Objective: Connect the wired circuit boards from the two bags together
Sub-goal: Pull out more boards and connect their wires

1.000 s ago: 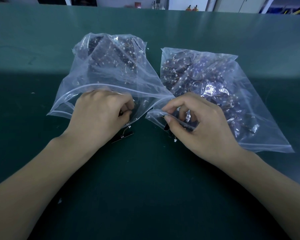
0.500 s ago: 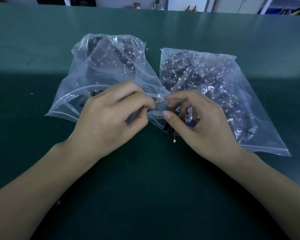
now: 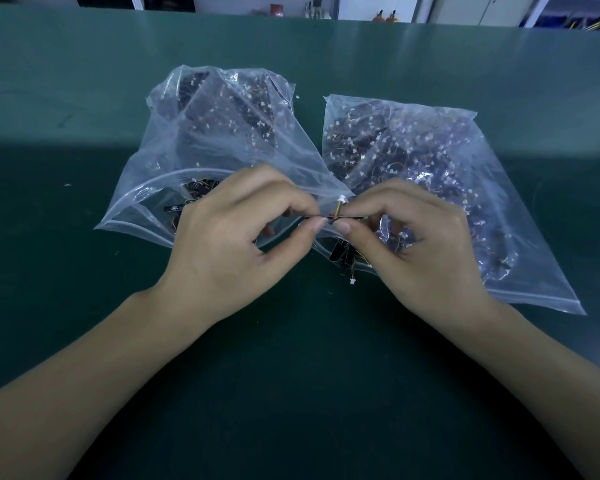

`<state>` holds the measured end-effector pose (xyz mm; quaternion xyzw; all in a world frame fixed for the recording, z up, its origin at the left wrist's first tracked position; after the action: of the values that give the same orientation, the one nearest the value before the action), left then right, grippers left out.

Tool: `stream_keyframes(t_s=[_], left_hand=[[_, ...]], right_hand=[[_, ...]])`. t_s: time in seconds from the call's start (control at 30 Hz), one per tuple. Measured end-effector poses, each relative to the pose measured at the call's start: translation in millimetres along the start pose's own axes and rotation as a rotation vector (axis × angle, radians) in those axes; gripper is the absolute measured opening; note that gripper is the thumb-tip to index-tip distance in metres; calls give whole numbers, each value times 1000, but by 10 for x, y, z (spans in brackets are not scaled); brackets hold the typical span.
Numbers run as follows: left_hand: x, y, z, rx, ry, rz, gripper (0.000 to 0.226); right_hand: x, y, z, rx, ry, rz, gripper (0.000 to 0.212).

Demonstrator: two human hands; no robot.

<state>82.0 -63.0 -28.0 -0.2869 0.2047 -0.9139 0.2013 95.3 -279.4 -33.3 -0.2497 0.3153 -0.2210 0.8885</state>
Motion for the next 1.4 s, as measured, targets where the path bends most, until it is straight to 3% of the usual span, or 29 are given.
stream_keyframes(t_s=[1.23, 1.4], left_hand=[[-13, 2, 1, -29, 50, 74, 14], [-67, -50, 5, 18, -21, 0, 12]], right_hand=[[6, -1, 21, -81, 13, 29, 6], [115, -17, 11, -206, -12, -150, 37]])
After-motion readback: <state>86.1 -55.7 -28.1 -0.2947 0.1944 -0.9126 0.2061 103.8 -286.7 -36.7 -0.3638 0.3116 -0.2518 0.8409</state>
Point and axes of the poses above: each hand's wrist, its own z-axis towards the middle knuckle, its own y-axis out of the palm, x = y × z, the point moved 2 cm from there along z, towards the middle knuckle, and after that the axes turned 10 degrees about -z, right-handed, at the moved point
